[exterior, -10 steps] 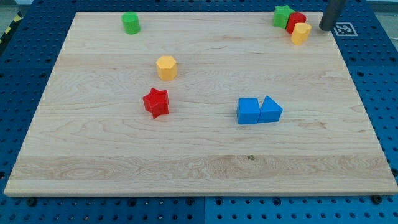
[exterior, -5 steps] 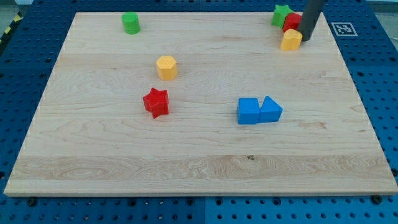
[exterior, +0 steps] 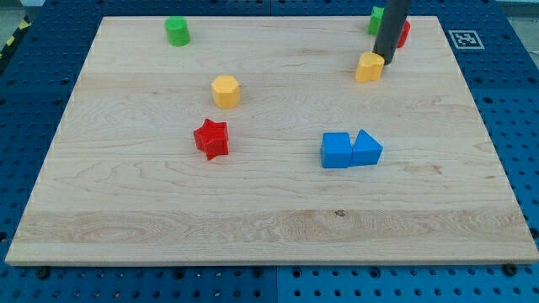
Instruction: Push the yellow heart above the yellow hexagon
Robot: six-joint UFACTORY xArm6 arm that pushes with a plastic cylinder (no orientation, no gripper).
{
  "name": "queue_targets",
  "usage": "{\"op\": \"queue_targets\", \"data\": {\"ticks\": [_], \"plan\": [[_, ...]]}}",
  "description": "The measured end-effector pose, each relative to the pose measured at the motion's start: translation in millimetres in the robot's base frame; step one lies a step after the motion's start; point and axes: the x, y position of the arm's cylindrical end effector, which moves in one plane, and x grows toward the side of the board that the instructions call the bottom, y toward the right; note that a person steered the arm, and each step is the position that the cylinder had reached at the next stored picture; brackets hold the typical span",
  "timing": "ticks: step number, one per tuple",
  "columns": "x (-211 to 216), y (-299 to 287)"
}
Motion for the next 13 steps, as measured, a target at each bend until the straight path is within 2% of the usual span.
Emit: {"op": "queue_targets", "data": {"ticks": [2,4,5,7,10,12,13], "plan": [[2,-14],[33,-14],[36,-33],[66,-26],[57,-92],[56,-98],[40,-122]]}}
